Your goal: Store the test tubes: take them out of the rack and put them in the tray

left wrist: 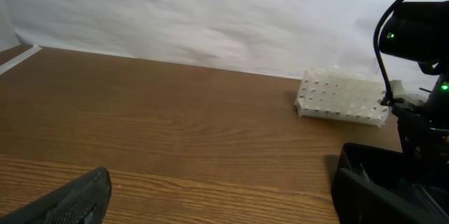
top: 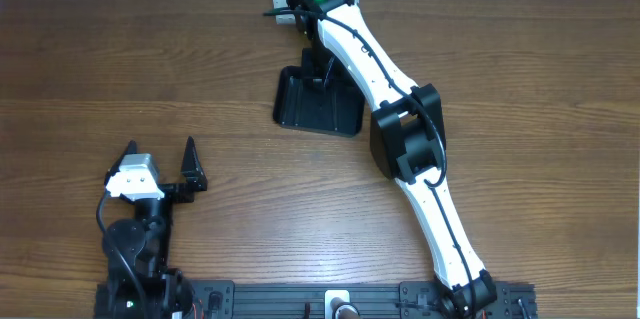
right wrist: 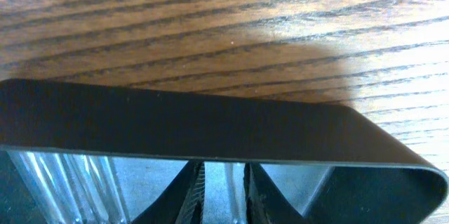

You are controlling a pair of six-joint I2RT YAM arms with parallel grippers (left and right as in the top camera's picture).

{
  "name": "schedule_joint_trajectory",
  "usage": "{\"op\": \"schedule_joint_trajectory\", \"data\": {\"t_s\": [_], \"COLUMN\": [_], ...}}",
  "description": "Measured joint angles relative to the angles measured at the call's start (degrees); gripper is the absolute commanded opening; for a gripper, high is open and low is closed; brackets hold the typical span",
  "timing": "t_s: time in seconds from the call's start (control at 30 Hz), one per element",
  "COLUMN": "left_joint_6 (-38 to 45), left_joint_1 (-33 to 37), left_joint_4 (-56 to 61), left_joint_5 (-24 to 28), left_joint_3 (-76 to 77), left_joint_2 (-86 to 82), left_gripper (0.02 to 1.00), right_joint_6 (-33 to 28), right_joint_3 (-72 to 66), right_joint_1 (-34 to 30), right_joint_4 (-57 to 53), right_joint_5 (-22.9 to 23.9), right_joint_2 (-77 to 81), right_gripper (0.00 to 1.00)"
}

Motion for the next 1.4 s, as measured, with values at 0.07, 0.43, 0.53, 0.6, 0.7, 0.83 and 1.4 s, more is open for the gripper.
{"op": "schedule_joint_trajectory", "data": {"t_s": [0.07, 0.43, 0.53, 0.6, 0.7, 0.83, 1.4], "left_joint_6": [0.0, 0.0, 0.0, 0.0, 0.0, 0.0, 0.0], "left_joint_1": [0.0, 0.0, 0.0, 0.0, 0.0, 0.0, 0.0], "left_joint_4": [0.0, 0.0, 0.0, 0.0, 0.0, 0.0, 0.0], "left_joint_5": [0.0, 0.0, 0.0, 0.0, 0.0, 0.0, 0.0], "left_joint_3": [0.0, 0.0, 0.0, 0.0, 0.0, 0.0, 0.0], "left_joint_2": [0.0, 0.0, 0.0, 0.0, 0.0, 0.0, 0.0], "left_gripper": [0.998, 0.998, 0.998, 0.998, 0.998, 0.998, 0.998], "right_joint_6": [0.0, -0.2, -0.3, -0.3, -1.4, -3.7, -13.8], "right_joint_3": [0.0, 1.2, 1.9, 2.0, 2.3, 3.1, 3.5], "right_joint_1": [-0.1, -0.3, -0.5, -0.8, -1.5, -2.4, -5.7], "right_joint_4": [0.2, -3.2, -3.0, -2.0, 0.3, 5.4, 30.7], "right_joint_5": [0.1, 0.2, 0.3, 0.6, 2.3, 6.4, 18.0], "right_joint_2": [0.0, -0.3, -2.1, -4.3, -8.5, -13.8, -15.5], "right_gripper": [0.213, 0.323, 0.459, 0.533, 0.592, 0.645, 0.875]}}
